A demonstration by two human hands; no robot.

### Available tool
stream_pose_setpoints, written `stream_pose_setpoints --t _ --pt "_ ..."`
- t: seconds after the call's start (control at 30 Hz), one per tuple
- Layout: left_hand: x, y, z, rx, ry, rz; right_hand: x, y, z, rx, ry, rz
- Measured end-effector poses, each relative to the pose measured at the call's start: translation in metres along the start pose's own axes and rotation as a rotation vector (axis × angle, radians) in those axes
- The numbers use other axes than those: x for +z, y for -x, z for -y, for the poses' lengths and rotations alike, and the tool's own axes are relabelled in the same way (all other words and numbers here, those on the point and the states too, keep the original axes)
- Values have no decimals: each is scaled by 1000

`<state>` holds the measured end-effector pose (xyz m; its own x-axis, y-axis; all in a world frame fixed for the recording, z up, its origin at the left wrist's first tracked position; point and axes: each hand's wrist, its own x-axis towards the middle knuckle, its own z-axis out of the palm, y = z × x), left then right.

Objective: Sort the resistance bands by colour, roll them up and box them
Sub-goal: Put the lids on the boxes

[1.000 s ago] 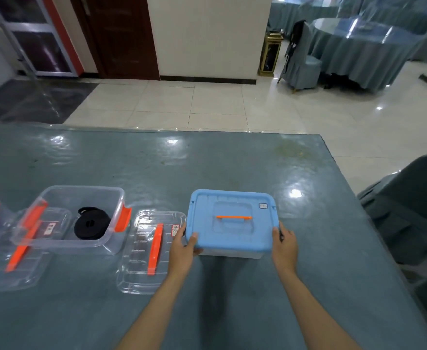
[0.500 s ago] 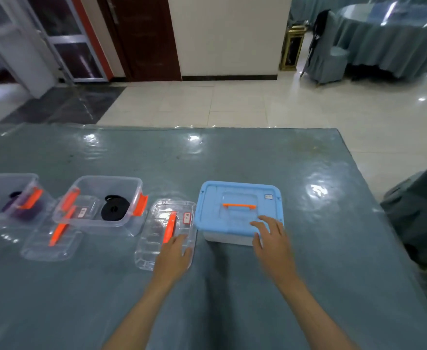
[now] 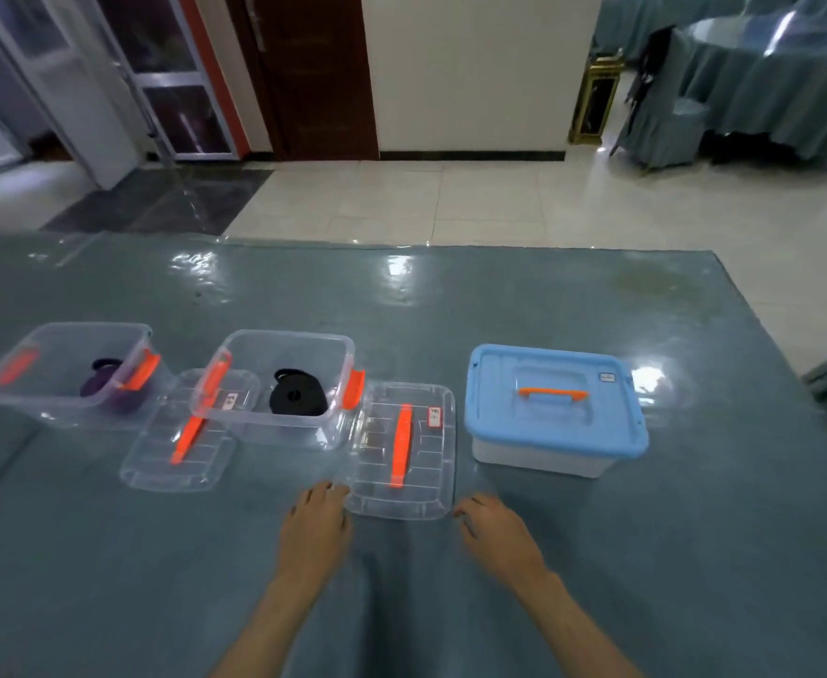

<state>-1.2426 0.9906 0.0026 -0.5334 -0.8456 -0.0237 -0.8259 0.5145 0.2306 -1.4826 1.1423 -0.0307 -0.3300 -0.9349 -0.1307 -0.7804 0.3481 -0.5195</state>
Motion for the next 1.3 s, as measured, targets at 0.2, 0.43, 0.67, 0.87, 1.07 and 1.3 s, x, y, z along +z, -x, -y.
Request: stream_pose_setpoints --t 0.2,0.43,0.67,0.87,1.07,1.3 --pt "-35 -44 56 155 131 -141 48 -37 64 146 -46 44" --pt "-45 -84 124 195 39 -144 81 -72 115 304 -17 30" --pt "-33 -90 155 191 13 -26 94 -120 125 471 -137 -38" --pt "-29 -88 155 195 38 -44 96 -162 125 709 -83 -150" --pt "-26 -89 156 219 19 -56 86 -183 118 773 -27 -163" --pt "-24 -88 157 223 63 -69 61 -165 124 809 -132 -161"
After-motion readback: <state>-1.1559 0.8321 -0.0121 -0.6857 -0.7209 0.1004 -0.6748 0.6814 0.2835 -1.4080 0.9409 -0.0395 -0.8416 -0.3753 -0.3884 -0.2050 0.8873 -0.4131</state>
